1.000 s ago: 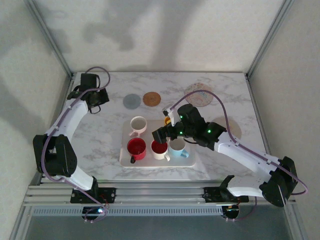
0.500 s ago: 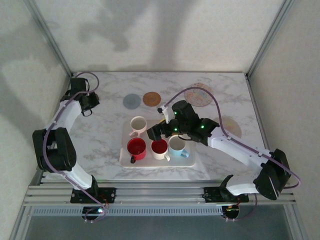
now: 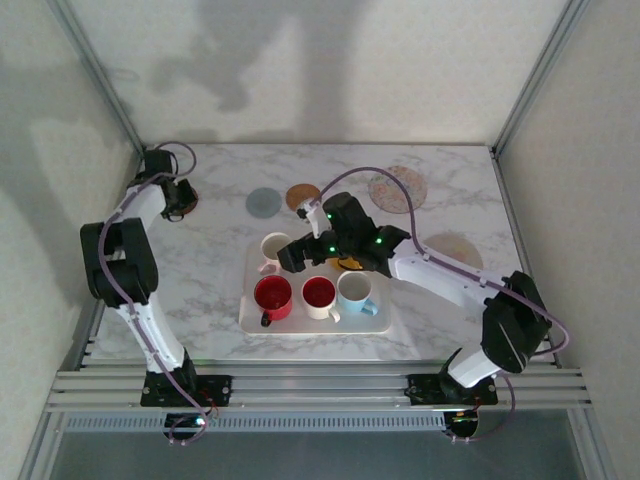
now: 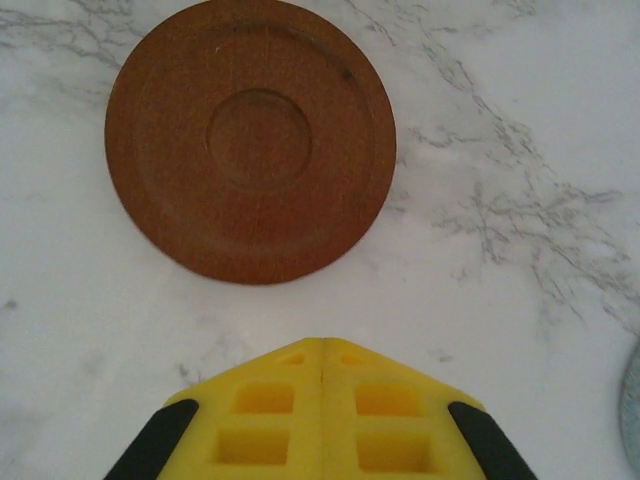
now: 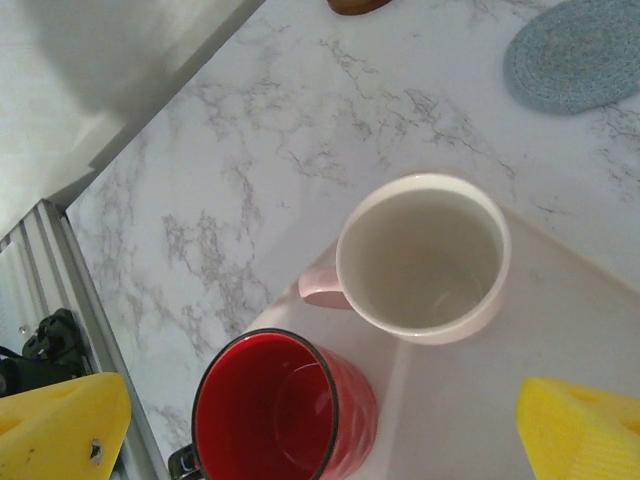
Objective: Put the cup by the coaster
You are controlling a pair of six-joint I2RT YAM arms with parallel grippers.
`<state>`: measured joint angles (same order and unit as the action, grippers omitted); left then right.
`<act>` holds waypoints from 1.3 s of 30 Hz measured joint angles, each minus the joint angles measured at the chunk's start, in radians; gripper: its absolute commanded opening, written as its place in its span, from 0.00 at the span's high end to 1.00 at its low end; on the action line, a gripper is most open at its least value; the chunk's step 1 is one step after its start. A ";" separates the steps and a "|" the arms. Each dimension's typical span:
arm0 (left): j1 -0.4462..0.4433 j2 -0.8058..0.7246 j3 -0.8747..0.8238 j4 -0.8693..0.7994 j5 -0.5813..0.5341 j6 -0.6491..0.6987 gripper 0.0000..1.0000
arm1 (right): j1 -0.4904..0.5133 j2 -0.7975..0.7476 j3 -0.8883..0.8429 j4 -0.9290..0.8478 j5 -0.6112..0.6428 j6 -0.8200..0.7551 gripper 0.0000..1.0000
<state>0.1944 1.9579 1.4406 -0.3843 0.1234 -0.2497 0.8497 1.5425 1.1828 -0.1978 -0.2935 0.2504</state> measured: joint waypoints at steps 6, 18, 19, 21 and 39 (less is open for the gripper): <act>0.000 0.068 0.053 0.003 -0.050 0.016 1.00 | 0.000 0.052 0.066 -0.002 0.000 -0.016 0.01; 0.016 0.153 0.152 -0.001 -0.098 0.064 1.00 | -0.001 0.105 0.123 -0.033 0.006 -0.064 0.01; 0.019 0.160 0.159 -0.001 -0.098 0.067 1.00 | -0.002 0.110 0.126 -0.037 0.006 -0.065 0.01; 0.024 0.173 0.172 -0.001 -0.098 0.069 1.00 | -0.003 0.117 0.130 -0.040 0.009 -0.068 0.01; 0.031 0.263 0.208 -0.001 -0.076 0.090 1.00 | -0.010 0.139 0.173 -0.053 0.031 -0.068 0.01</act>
<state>0.2256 2.2208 1.6482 -0.3851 0.0479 -0.1596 0.8402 1.6817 1.3556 -0.2512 -0.2623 0.1822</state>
